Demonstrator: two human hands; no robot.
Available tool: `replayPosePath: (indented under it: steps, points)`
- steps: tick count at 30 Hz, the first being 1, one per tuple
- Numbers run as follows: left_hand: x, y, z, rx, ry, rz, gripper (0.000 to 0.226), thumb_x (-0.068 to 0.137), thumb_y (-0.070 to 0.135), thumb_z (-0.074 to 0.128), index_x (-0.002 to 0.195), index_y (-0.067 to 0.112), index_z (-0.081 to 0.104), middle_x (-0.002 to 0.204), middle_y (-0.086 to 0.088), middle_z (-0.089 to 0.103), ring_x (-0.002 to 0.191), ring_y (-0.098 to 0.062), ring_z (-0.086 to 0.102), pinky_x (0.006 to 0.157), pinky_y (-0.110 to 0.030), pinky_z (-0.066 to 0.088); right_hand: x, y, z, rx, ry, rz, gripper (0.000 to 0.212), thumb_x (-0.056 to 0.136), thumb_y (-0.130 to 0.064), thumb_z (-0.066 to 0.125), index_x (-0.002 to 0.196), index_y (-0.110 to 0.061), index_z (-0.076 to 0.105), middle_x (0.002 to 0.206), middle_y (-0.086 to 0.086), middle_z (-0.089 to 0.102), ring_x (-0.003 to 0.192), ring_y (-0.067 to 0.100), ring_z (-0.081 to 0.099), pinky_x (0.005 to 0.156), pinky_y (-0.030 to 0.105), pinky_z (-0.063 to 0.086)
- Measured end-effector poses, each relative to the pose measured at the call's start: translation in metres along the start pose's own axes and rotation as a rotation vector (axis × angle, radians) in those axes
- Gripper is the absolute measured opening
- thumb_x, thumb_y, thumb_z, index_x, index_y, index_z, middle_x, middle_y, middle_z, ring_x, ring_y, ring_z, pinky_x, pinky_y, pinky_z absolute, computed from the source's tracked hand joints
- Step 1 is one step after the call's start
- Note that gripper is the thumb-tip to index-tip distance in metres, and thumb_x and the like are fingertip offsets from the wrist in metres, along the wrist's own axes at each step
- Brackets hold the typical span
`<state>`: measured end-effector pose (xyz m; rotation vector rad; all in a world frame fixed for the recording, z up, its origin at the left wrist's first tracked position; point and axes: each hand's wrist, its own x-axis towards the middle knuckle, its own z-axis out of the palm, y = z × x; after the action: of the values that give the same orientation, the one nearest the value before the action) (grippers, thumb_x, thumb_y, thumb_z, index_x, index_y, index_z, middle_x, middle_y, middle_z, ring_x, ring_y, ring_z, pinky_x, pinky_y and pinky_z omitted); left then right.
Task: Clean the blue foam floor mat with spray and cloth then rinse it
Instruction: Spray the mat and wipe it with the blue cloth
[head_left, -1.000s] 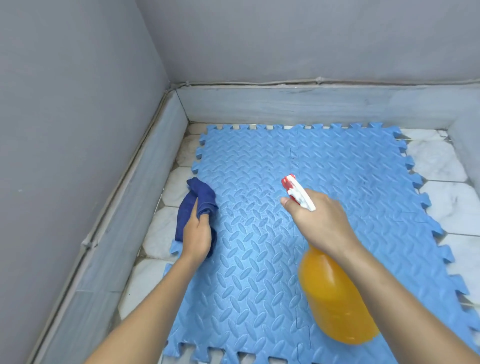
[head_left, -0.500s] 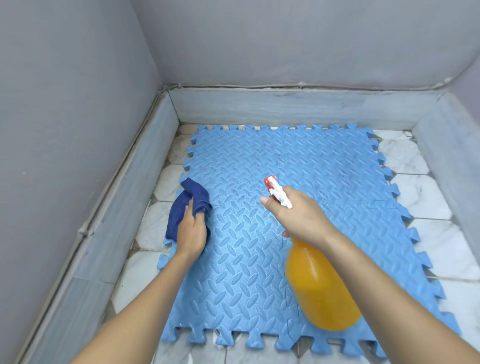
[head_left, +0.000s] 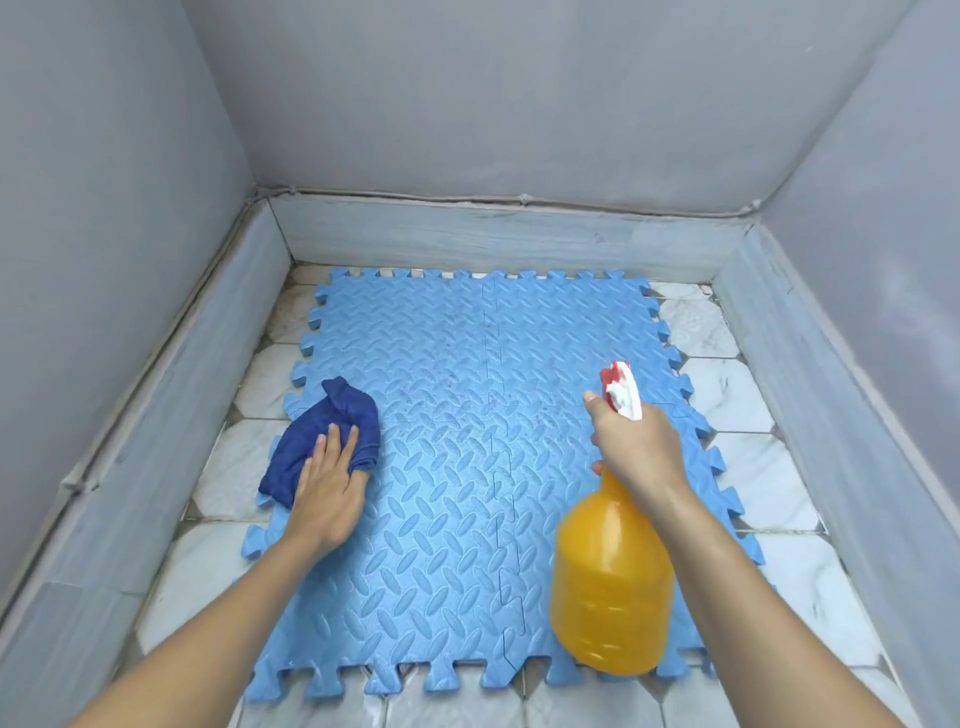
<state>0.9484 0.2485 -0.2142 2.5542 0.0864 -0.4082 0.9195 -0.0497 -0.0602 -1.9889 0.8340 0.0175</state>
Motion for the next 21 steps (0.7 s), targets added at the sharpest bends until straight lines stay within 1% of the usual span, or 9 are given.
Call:
replayPosePath:
  steps: [3, 4, 6, 8, 12, 15, 17, 19, 21]
  points:
    - [0.0, -0.002, 0.002, 0.045, 0.021, 0.029, 0.054, 0.103, 0.032, 0.019, 0.152, 0.025, -0.002, 0.161, 0.001, -0.012, 0.147, -0.012, -0.015, 0.119, -0.034, -0.007, 0.003, 0.007, -0.008, 0.024, 0.058, 0.007, 0.037, 0.091, -0.042, 0.059, 0.068, -0.014, 0.054, 0.065, 0.004, 0.06, 0.059, 0.026, 0.064, 0.072, 0.043, 0.059]
    - [0.001, -0.003, 0.004, 0.063, 0.027, 0.036, 0.055, 0.103, 0.032, 0.02, 0.153, 0.024, -0.003, 0.161, 0.001, -0.012, 0.146, -0.012, -0.015, 0.119, -0.034, -0.007, 0.005, 0.008, -0.011, 0.029, 0.068, 0.008, 0.036, 0.09, -0.043, 0.06, 0.07, -0.014, 0.055, 0.066, 0.004, 0.06, 0.056, 0.023, 0.062, 0.074, 0.046, 0.059]
    - [0.0, -0.004, 0.006, 0.101, 0.046, 0.047, 0.056, 0.103, 0.032, 0.021, 0.152, 0.023, -0.004, 0.16, 0.0, -0.013, 0.146, -0.012, -0.015, 0.119, -0.035, -0.007, 0.007, 0.009, -0.016, 0.047, 0.067, 0.012, 0.035, 0.089, -0.044, 0.062, 0.073, -0.014, 0.057, 0.071, 0.006, 0.061, 0.055, 0.019, 0.059, 0.073, 0.047, 0.06]
    - [0.001, -0.005, 0.008, 0.145, 0.064, 0.054, 0.058, 0.103, 0.033, 0.022, 0.153, 0.022, -0.005, 0.16, -0.001, -0.013, 0.147, -0.014, -0.015, 0.119, -0.035, -0.007, 0.006, 0.011, -0.018, 0.051, 0.055, 0.028, 0.033, 0.089, -0.044, 0.062, 0.075, -0.015, 0.057, 0.078, 0.011, 0.065, 0.058, 0.019, 0.06, 0.073, 0.047, 0.06]
    - [-0.001, -0.003, 0.009, 0.196, 0.081, 0.057, 0.061, 0.102, 0.034, 0.025, 0.153, 0.02, -0.006, 0.16, -0.004, -0.013, 0.147, -0.016, -0.015, 0.118, -0.036, -0.007, 0.002, 0.014, -0.016, -0.009, 0.01, 0.021, 0.034, 0.09, -0.042, 0.06, 0.074, -0.012, 0.058, 0.079, 0.013, 0.066, 0.063, 0.023, 0.062, 0.066, 0.039, 0.059]
    - [-0.001, -0.001, 0.006, 0.196, 0.049, 0.053, 0.062, 0.101, 0.034, 0.024, 0.153, 0.019, -0.006, 0.16, -0.004, -0.015, 0.147, -0.016, -0.017, 0.119, -0.037, -0.008, -0.002, 0.011, -0.013, -0.015, -0.022, -0.014, 0.044, 0.089, -0.043, 0.062, 0.089, 0.0, 0.062, 0.08, 0.014, 0.064, 0.064, 0.021, 0.061, 0.066, 0.04, 0.059]
    - [-0.001, -0.001, 0.005, 0.188, 0.023, 0.048, 0.062, 0.101, 0.034, 0.023, 0.153, 0.02, -0.007, 0.16, -0.004, -0.016, 0.146, -0.016, -0.018, 0.119, -0.037, -0.009, -0.005, 0.008, -0.011, -0.024, -0.059, -0.029, 0.046, 0.089, -0.045, 0.063, 0.096, 0.001, 0.062, 0.083, 0.016, 0.063, 0.065, 0.02, 0.059, 0.064, 0.037, 0.058]
    - [-0.001, -0.003, 0.003, 0.182, 0.003, 0.046, 0.062, 0.101, 0.034, 0.023, 0.153, 0.021, -0.007, 0.16, -0.004, -0.017, 0.146, -0.017, -0.018, 0.119, -0.037, -0.009, -0.009, 0.007, -0.009, -0.059, -0.098, -0.042, 0.044, 0.089, -0.044, 0.062, 0.097, -0.001, 0.063, 0.091, 0.02, 0.068, 0.066, 0.021, 0.061, 0.064, 0.037, 0.057]
    - [0.0, -0.003, 0.001, 0.162, -0.014, 0.047, 0.06, 0.101, 0.033, 0.023, 0.153, 0.021, -0.006, 0.16, -0.003, -0.017, 0.147, -0.017, -0.017, 0.119, -0.037, -0.009, -0.014, 0.006, -0.005, -0.109, -0.128, -0.063, 0.046, 0.09, -0.044, 0.06, 0.096, 0.002, 0.062, 0.088, 0.019, 0.068, 0.064, 0.023, 0.062, 0.064, 0.037, 0.056]
